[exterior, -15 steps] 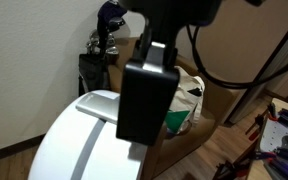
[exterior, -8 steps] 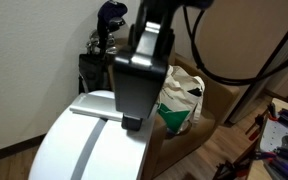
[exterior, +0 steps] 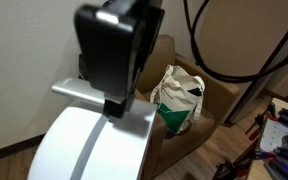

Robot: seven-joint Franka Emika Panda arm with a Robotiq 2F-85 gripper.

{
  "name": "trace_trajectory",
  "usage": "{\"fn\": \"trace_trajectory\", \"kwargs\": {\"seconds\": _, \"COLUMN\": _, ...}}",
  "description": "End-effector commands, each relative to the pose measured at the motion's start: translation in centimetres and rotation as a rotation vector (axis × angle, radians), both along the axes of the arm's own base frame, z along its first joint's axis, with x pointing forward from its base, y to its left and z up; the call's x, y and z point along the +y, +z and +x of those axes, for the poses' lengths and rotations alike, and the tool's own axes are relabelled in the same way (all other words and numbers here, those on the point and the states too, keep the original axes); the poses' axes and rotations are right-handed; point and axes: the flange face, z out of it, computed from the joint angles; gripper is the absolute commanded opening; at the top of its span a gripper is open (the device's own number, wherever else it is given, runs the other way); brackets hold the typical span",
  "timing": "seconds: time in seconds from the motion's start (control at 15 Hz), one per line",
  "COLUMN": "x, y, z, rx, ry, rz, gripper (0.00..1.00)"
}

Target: Put the black cloth inside the laundry basket then put the remote on the arm of the couch

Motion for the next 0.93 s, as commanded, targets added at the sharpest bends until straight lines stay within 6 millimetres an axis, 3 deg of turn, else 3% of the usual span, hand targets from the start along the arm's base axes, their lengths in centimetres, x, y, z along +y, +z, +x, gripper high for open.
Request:
{"fn": "trace_trajectory", "kwargs": {"seconds": 0.0, "x": -1.1, "y": 3.6, "z": 1.5, "rx": -0.049, "ry": -0.085, "rz": 0.068, "gripper": 0.14}}
{"fn": "trace_trajectory", "kwargs": {"seconds": 0.2, "x": -3.3, "y": 5.8, "z": 3.9, "rx": -0.113, "ry": -0.187, "rz": 0.111, "gripper": 0.14}}
{"fn": "trace_trajectory", "kwargs": {"seconds": 0.4, "x": -7.6, "y": 6.0, "z": 7.4, "rx": -0.176, "ry": -0.316, "rz": 0.092, "gripper": 0.14}}
{"fn": "trace_trajectory", "kwargs": {"seconds": 0.67, "x": -14.4, "y": 3.7, "z": 11.4, "rx": -0.208, "ry": -0.464, "rz": 0.012, "gripper": 0.14}}
{"fn": "trace_trajectory", "kwargs": {"seconds": 0.87, "x": -18.3, "y": 0.6, "z": 12.7, "rx": -0.201, "ry": -0.509, "rz": -0.035, "gripper": 0.14}}
